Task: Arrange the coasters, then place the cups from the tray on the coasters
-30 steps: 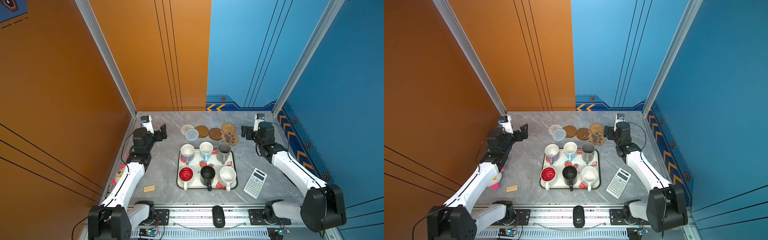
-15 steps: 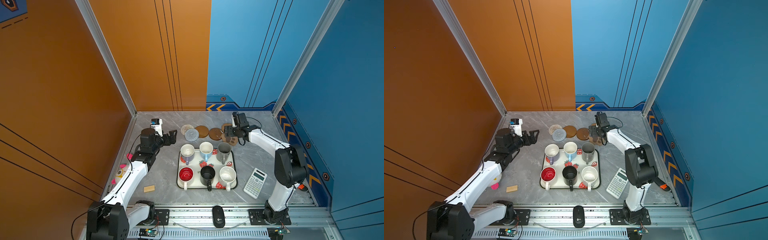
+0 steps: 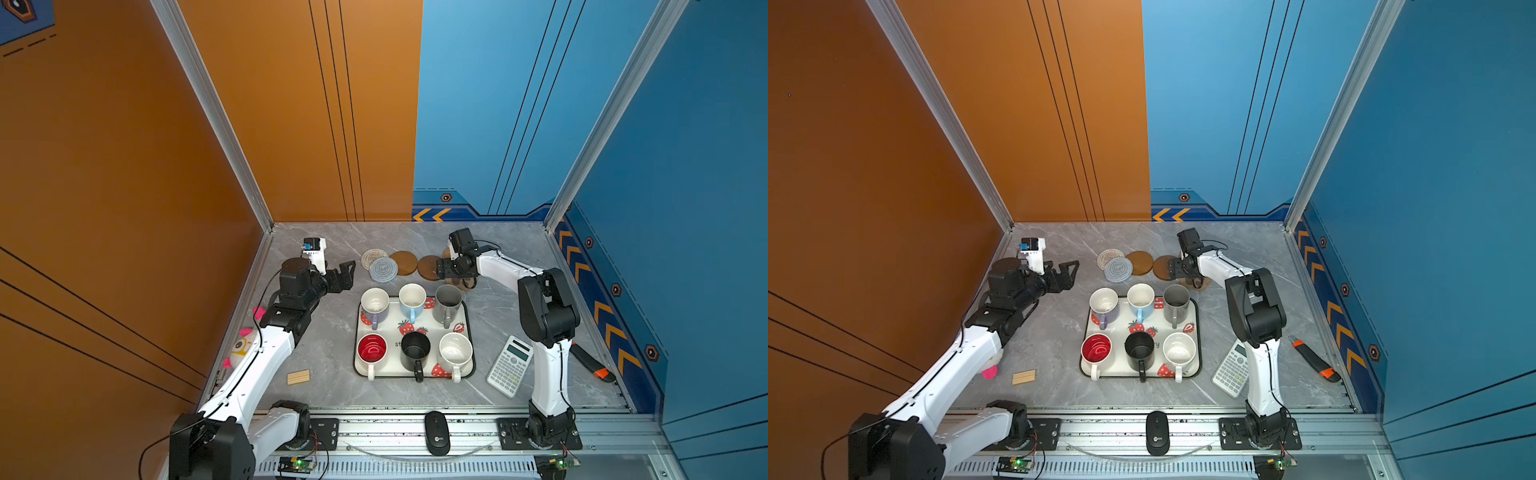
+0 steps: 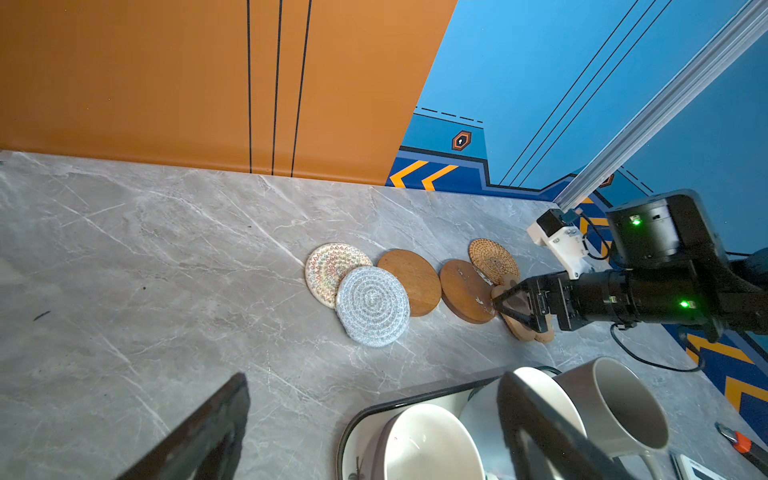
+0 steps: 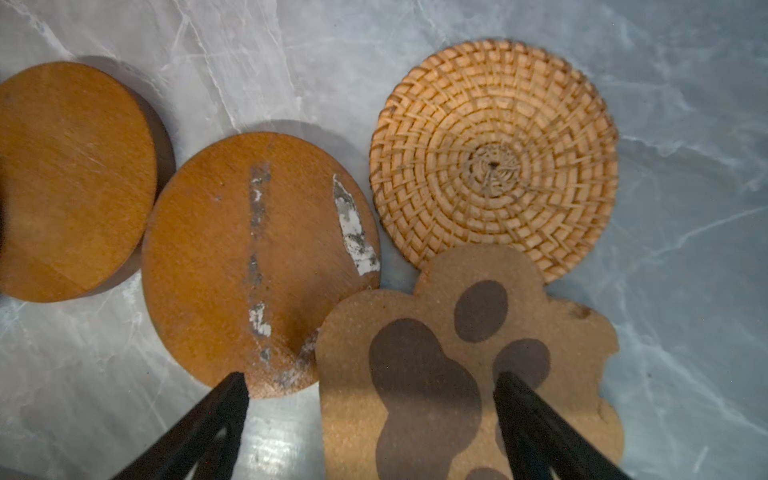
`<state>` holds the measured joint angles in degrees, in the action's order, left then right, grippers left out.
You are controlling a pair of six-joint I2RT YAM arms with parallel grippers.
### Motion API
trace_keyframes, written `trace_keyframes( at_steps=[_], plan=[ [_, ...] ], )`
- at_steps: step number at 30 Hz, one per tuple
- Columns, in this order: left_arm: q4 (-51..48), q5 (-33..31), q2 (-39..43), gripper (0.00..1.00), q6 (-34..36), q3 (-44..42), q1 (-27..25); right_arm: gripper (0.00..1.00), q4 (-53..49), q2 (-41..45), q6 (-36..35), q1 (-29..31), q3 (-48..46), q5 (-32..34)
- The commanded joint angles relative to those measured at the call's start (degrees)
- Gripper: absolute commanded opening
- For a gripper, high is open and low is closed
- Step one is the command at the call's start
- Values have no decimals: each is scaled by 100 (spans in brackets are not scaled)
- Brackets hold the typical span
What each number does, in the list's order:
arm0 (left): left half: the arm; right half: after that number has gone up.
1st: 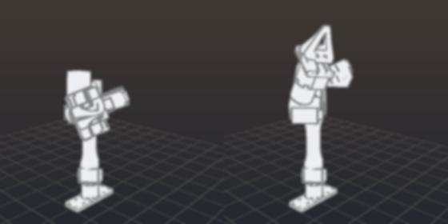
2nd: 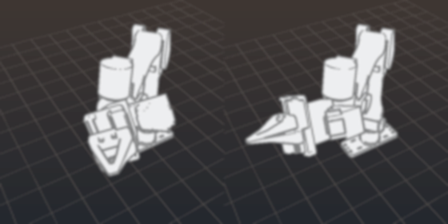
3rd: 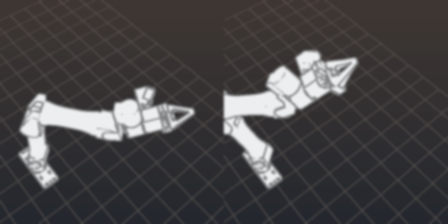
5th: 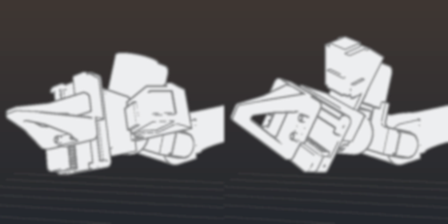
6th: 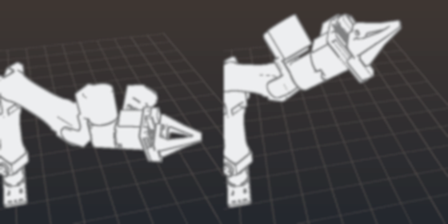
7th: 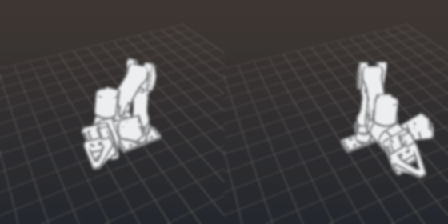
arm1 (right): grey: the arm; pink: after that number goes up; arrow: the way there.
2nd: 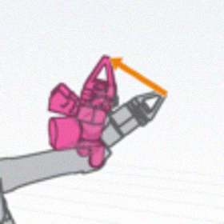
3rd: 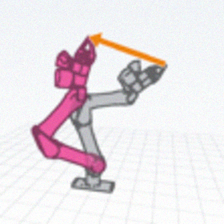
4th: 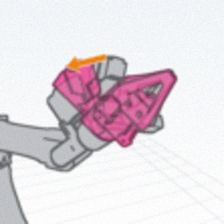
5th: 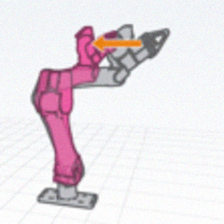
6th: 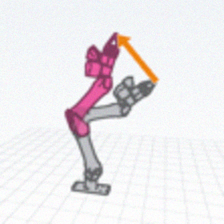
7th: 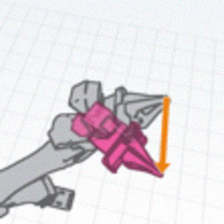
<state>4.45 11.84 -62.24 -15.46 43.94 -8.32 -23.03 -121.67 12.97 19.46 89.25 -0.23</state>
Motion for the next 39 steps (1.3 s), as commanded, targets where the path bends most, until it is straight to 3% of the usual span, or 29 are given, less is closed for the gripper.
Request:
trace_keyframes(
  at_steps=[1, 16, 39],
  plan=[
    [-84, -47, 98, 94, 114, 4, -60, 95, -182, -224, 140, 5, 151, -42],
    [-84, -111, 290, 94, 245, -88, -117, 92, -369, -119, 112, -170, -72, 281],
    [-67, -231, 384, 94, 280, -39, -311, 87, -334, 703, 38, -993, -695, 259]
  ],
)
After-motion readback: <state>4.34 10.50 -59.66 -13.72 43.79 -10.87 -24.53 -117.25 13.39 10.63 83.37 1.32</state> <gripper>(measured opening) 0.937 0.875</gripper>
